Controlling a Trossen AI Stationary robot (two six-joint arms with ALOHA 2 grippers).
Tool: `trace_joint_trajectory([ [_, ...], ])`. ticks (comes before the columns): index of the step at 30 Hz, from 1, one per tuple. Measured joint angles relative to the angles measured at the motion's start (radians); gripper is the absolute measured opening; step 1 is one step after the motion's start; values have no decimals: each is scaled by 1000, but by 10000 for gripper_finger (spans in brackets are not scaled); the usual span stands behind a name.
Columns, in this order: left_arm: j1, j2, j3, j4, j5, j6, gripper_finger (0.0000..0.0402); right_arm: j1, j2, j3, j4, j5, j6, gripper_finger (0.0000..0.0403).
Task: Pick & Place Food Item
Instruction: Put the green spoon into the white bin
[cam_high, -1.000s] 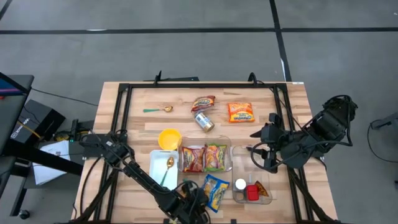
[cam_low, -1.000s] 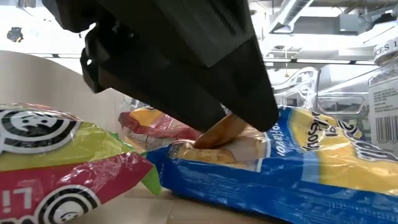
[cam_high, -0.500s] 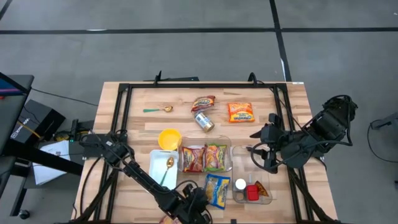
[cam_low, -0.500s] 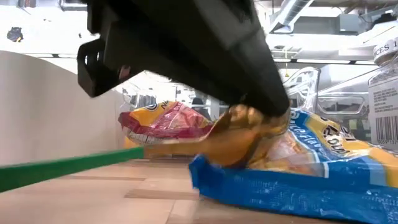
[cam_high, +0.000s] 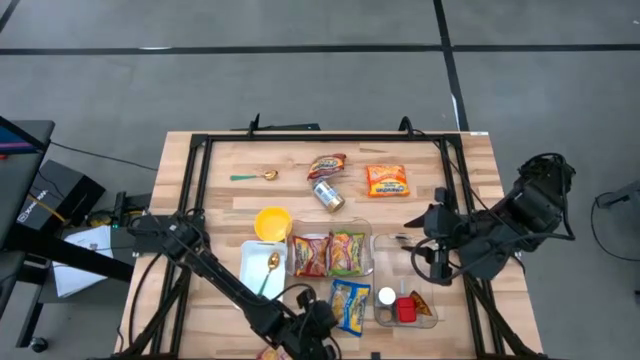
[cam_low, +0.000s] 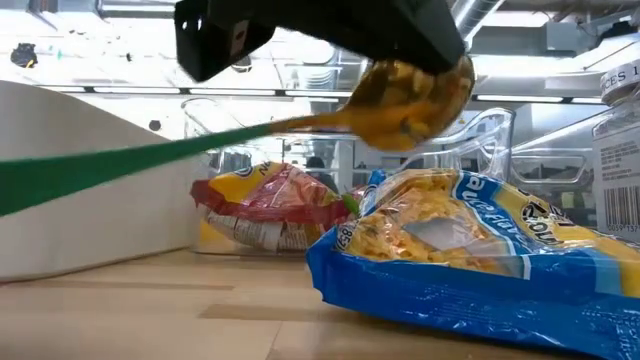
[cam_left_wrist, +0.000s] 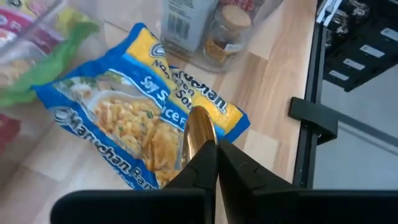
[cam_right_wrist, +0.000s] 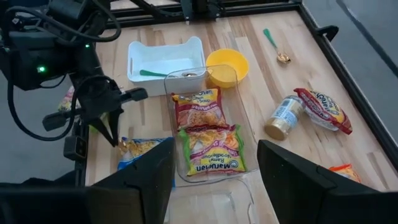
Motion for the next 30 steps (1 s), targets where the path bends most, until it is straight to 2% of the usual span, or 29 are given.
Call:
trace_joint_trajectory([
  [7, 14, -72, 0, 4, -94, 86, 1, 12, 2, 0, 0, 8, 22, 220],
  [15, 54, -209, 0, -20, -97, 121, 0, 13, 15, 0, 0, 11, 27, 220],
  [20, 59, -304, 1, -115, -102, 38, 0, 18, 13, 0, 0, 19, 44, 220],
  [25, 43, -365, 1, -295, -137, -136, 0, 24, 14, 0, 0, 20, 46, 220],
  [30, 14, -386, 1, -405, -155, -285, 0, 26, 14, 0, 0, 20, 45, 220],
])
